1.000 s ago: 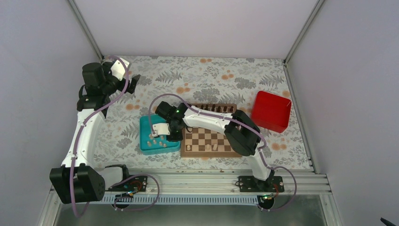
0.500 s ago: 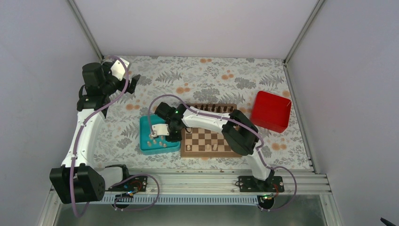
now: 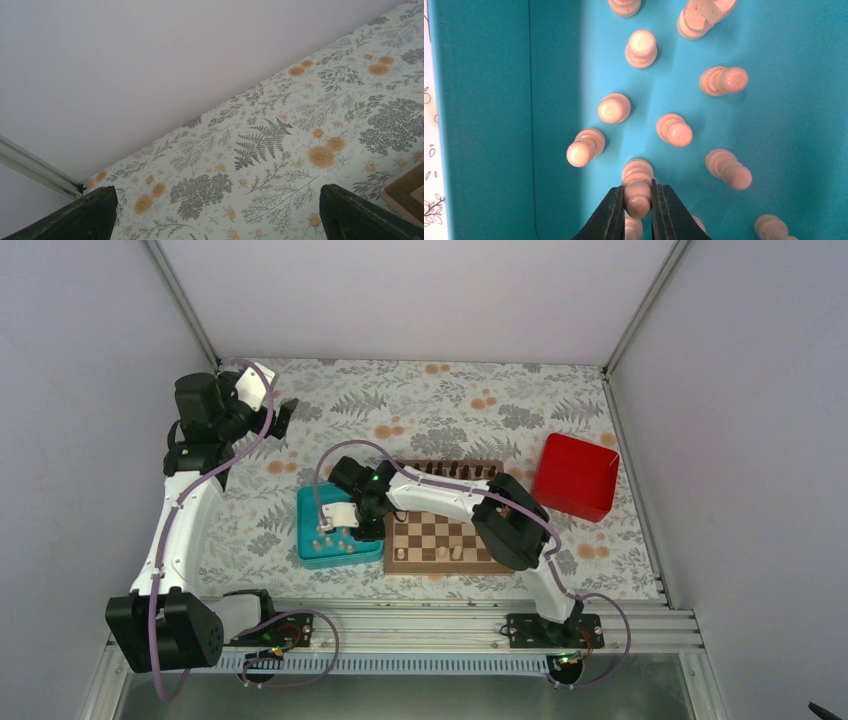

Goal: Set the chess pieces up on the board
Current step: Pick up the chess piece from the storage box, then place the chess piece on the chessboard.

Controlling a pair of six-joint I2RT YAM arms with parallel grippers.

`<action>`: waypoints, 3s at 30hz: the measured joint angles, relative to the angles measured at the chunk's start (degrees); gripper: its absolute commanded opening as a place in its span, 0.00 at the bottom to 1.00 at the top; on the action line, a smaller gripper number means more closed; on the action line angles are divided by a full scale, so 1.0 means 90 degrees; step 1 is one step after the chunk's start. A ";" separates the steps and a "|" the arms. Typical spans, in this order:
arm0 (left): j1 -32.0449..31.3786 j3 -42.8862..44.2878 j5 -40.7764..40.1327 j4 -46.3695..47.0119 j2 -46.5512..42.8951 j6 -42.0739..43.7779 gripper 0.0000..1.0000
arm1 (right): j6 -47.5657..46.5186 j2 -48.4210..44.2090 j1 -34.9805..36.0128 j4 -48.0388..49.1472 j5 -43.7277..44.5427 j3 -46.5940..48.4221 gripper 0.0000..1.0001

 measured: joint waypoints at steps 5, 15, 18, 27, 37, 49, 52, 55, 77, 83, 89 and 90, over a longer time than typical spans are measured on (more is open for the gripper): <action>0.0000 0.0000 -0.0002 0.0000 0.0000 0.0000 1.00 | 0.0024 -0.0197 -0.0053 -0.0051 -0.0010 0.0000 0.04; 0.0000 0.0000 -0.0005 -0.0002 -0.0007 -0.0002 1.00 | 0.0080 -0.1911 -0.0733 -0.0253 -0.0270 -0.0112 0.05; 0.0000 0.0000 -0.0005 -0.0002 -0.0010 -0.0002 1.00 | 0.0112 -0.2429 -0.1018 -0.0272 -0.0299 -0.0505 0.05; 0.0000 0.0000 -0.0002 -0.0002 -0.0041 -0.0005 1.00 | 0.0272 -0.3898 -0.1297 -0.0381 -0.0279 -0.2552 0.05; 0.0000 0.0000 -0.0005 -0.0005 -0.0036 -0.0012 1.00 | 0.0362 -0.4337 -0.1297 -0.0270 -0.0415 -0.3861 0.06; 0.0005 0.0000 -0.0112 -0.0005 -0.0010 -0.0022 1.00 | 0.0279 -0.3978 -0.1297 0.0092 -0.0510 -0.4129 0.07; 0.0007 0.0000 -0.0126 -0.0005 0.0019 -0.0022 1.00 | 0.0236 -0.3903 -0.1297 0.0109 -0.0520 -0.4129 0.07; 0.0010 0.0000 -0.0126 -0.0005 0.0044 -0.0022 1.00 | 0.0204 -0.3871 -0.1297 0.0102 -0.0525 -0.4129 0.07; 0.0012 0.0000 -0.0129 -0.0002 0.0053 -0.0019 1.00 | 0.0114 -0.3633 -0.1287 -0.0163 -0.0651 -0.4017 0.07; 0.0012 0.0000 -0.0134 -0.0002 0.0053 -0.0019 1.00 | 0.0095 -0.3582 -0.1277 -0.0199 -0.0680 -0.3985 0.08; 0.0012 0.0000 -0.0138 -0.0002 0.0053 -0.0019 1.00 | 0.0078 -0.3504 -0.1243 -0.0199 -0.0680 -0.3956 0.10; 0.0012 0.0000 -0.0146 -0.0002 0.0053 -0.0019 1.00 | 0.0075 -0.3495 -0.1243 -0.0202 -0.0680 -0.3956 0.11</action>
